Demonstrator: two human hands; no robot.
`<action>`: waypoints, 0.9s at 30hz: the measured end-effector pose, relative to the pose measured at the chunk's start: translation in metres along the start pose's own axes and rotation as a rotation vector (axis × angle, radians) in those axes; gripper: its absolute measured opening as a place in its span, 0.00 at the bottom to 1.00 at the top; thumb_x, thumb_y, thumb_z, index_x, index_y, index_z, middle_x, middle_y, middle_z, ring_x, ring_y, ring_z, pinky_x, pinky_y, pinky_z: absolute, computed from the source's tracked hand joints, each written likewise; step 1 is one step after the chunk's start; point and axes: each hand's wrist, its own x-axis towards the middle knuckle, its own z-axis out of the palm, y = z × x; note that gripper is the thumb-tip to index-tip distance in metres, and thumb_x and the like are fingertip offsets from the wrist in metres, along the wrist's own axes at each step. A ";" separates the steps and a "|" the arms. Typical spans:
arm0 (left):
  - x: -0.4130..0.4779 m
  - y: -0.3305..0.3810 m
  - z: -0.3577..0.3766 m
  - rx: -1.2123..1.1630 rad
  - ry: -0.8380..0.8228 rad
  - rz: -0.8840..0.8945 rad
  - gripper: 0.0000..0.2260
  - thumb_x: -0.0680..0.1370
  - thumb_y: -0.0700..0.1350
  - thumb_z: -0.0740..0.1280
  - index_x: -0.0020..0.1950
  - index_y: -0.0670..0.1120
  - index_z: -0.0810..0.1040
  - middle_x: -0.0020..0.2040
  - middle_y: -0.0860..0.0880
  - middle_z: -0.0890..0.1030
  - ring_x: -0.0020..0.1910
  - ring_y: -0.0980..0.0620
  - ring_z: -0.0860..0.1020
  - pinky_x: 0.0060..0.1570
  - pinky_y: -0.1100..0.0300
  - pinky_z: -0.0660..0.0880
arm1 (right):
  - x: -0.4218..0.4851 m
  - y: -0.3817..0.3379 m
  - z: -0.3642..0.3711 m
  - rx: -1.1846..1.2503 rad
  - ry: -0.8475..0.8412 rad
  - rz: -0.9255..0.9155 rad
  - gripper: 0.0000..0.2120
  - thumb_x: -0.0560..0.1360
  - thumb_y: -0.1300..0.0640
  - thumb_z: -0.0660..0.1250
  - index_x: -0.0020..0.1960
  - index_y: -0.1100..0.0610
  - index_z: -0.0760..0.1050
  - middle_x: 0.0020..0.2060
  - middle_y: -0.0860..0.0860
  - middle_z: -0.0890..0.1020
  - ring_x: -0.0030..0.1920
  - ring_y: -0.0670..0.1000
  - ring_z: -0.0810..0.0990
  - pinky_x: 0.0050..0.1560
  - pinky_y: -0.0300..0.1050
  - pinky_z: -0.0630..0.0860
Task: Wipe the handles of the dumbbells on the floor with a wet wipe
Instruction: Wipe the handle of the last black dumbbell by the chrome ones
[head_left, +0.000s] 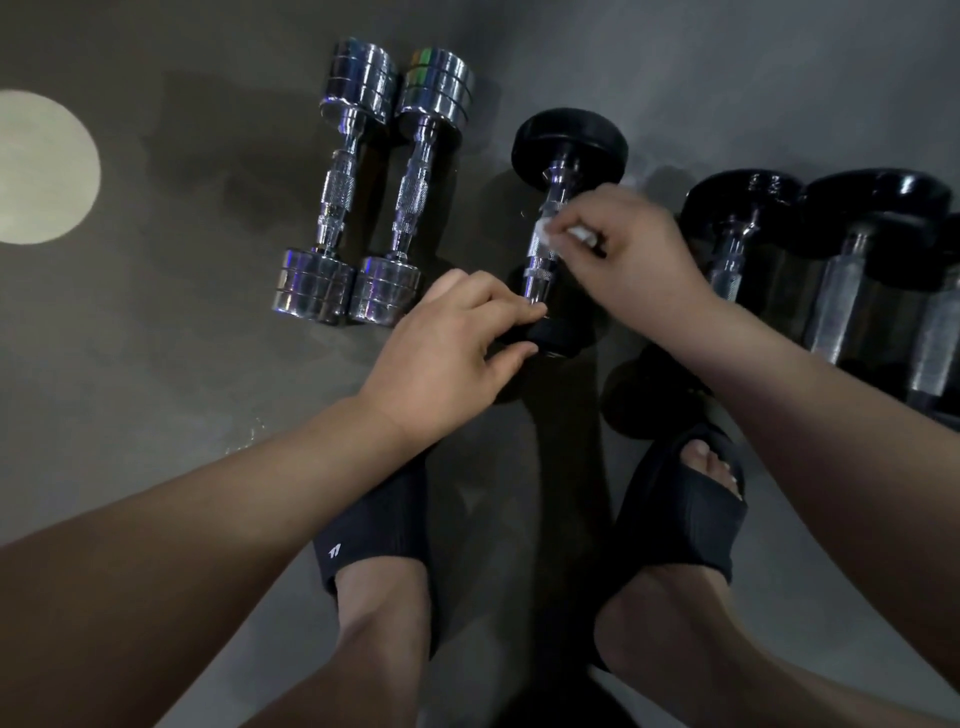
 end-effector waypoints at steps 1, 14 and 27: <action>0.000 0.000 -0.001 0.008 0.000 0.004 0.14 0.76 0.47 0.75 0.61 0.48 0.84 0.53 0.52 0.81 0.54 0.48 0.77 0.55 0.52 0.76 | -0.006 -0.001 -0.001 0.002 -0.058 -0.027 0.06 0.78 0.54 0.71 0.49 0.57 0.83 0.44 0.53 0.81 0.46 0.51 0.80 0.49 0.49 0.76; -0.015 -0.004 -0.007 0.025 -0.020 0.048 0.13 0.78 0.39 0.70 0.63 0.42 0.82 0.58 0.45 0.76 0.56 0.47 0.77 0.57 0.51 0.76 | -0.017 -0.006 -0.008 -0.089 -0.225 -0.219 0.04 0.77 0.59 0.72 0.50 0.57 0.84 0.47 0.51 0.81 0.48 0.50 0.80 0.50 0.50 0.78; -0.004 0.006 -0.031 0.283 -0.357 0.245 0.27 0.74 0.37 0.66 0.74 0.43 0.73 0.63 0.44 0.72 0.62 0.44 0.71 0.63 0.54 0.71 | -0.030 -0.010 -0.010 -0.137 -0.195 -0.044 0.05 0.76 0.57 0.73 0.50 0.51 0.85 0.50 0.49 0.78 0.50 0.49 0.78 0.53 0.43 0.74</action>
